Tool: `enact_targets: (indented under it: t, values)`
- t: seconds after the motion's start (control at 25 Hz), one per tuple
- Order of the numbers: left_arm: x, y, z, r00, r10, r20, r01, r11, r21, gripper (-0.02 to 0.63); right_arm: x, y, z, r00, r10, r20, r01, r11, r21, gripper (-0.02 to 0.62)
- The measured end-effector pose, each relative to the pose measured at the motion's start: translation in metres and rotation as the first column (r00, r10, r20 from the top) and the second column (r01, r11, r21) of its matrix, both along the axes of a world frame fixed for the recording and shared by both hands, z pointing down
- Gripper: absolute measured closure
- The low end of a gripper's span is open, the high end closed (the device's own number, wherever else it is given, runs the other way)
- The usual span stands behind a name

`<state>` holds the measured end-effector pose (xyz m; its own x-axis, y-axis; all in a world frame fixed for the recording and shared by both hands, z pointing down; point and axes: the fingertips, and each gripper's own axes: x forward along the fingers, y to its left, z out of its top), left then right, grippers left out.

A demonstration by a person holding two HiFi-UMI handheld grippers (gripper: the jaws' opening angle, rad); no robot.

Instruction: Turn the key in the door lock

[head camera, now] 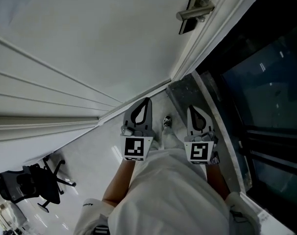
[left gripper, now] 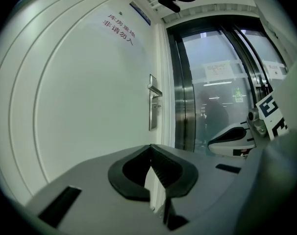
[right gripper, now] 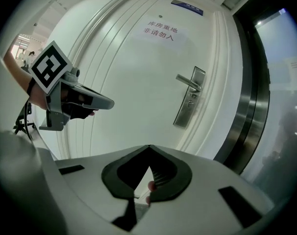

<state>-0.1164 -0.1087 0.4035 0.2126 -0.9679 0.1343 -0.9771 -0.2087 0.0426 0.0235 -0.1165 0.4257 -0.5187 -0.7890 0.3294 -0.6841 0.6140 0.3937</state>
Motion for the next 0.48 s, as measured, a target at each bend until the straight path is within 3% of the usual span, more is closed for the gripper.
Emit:
enact_targets:
  t: [0.2,0.48]
  values:
    - [0.001,-0.02,-0.008,0.998,-0.055,0.011,0.055,0.998,0.011,0.6,0.0,-0.038,-0.012,0.997,-0.059,-0.053,0.061,0.997,0.045,0.594]
    - [0.023,-0.059,-0.032,0.995,-0.084,0.05,0.081,0.995,0.055,0.6,0.015,-0.113,-0.041,0.962,-0.047,-0.269,0.106,0.972,0.208,0.594]
